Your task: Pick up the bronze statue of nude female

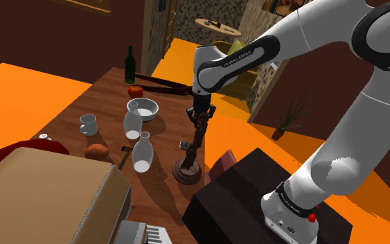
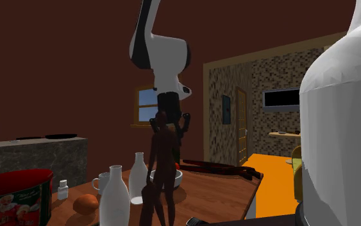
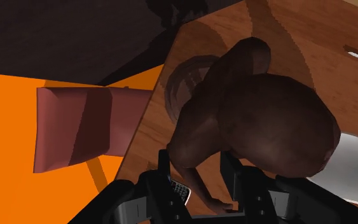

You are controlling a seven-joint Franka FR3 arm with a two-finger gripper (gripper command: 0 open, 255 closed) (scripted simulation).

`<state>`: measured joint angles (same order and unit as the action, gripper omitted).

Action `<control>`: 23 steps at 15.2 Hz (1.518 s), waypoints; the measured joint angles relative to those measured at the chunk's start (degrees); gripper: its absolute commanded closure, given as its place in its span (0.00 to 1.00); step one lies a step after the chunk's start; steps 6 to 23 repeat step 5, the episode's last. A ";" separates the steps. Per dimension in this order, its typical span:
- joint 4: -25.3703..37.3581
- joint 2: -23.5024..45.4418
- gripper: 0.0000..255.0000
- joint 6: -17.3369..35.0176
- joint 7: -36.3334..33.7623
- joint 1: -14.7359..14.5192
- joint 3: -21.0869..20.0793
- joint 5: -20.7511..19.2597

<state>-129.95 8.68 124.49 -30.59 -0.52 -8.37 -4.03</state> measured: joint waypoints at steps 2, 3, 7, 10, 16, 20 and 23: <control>0.26 -1.18 1.00 -1.42 0.23 0.04 -0.05 0.27; 0.52 -1.66 1.00 -2.15 0.29 0.02 -0.09 0.39; 0.88 -2.53 1.00 -3.37 0.55 0.10 -0.08 0.57; 0.88 -2.53 1.00 -3.37 0.55 0.10 -0.08 0.57; 0.88 -2.53 1.00 -3.37 0.55 0.10 -0.08 0.57; 0.88 -2.53 1.00 -3.37 0.55 0.10 -0.08 0.57; 0.88 -2.53 1.00 -3.37 0.55 0.10 -0.08 0.57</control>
